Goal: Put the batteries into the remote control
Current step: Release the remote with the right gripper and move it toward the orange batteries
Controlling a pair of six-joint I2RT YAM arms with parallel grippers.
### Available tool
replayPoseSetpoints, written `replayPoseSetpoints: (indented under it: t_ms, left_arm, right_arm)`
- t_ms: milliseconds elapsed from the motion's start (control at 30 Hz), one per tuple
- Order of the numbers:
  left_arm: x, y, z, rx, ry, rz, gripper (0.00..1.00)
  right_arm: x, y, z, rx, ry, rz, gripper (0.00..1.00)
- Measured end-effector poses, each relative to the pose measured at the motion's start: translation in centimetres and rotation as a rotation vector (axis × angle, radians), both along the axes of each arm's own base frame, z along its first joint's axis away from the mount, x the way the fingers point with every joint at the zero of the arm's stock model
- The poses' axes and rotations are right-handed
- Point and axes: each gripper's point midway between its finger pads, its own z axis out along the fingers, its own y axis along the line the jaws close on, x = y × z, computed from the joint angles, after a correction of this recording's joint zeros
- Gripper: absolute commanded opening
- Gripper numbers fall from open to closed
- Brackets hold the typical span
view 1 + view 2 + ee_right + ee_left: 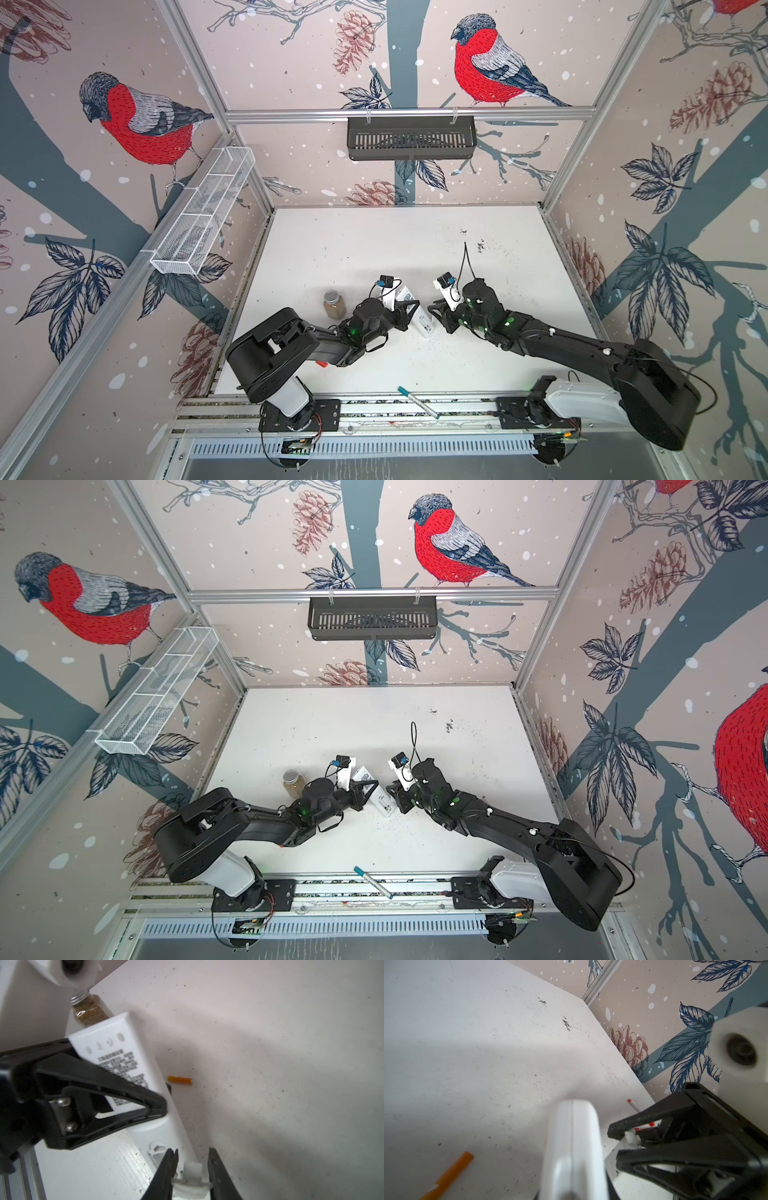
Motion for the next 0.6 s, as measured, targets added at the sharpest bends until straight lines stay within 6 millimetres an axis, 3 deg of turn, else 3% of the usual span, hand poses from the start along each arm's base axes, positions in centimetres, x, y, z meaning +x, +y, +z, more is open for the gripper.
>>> replayPoseSetpoints:
  t_ms: [233, 400, 600]
  left_arm:
    - [-0.5, 1.0, 1.7, 0.039, -0.024, -0.003, 0.00]
    - [-0.1, 2.5, 5.5, 0.051, -0.092, 0.022, 0.00]
    - [0.7, 5.8, 9.5, 0.078, -0.144, 0.072, 0.00]
  right_arm:
    - [2.8, -3.8, -2.6, -0.075, 0.112, -0.197, 0.24]
    - [3.4, -4.9, -4.9, -0.150, 0.203, -0.259, 0.24]
    - [4.3, -5.8, -6.9, -0.222, 0.273, -0.342, 0.25]
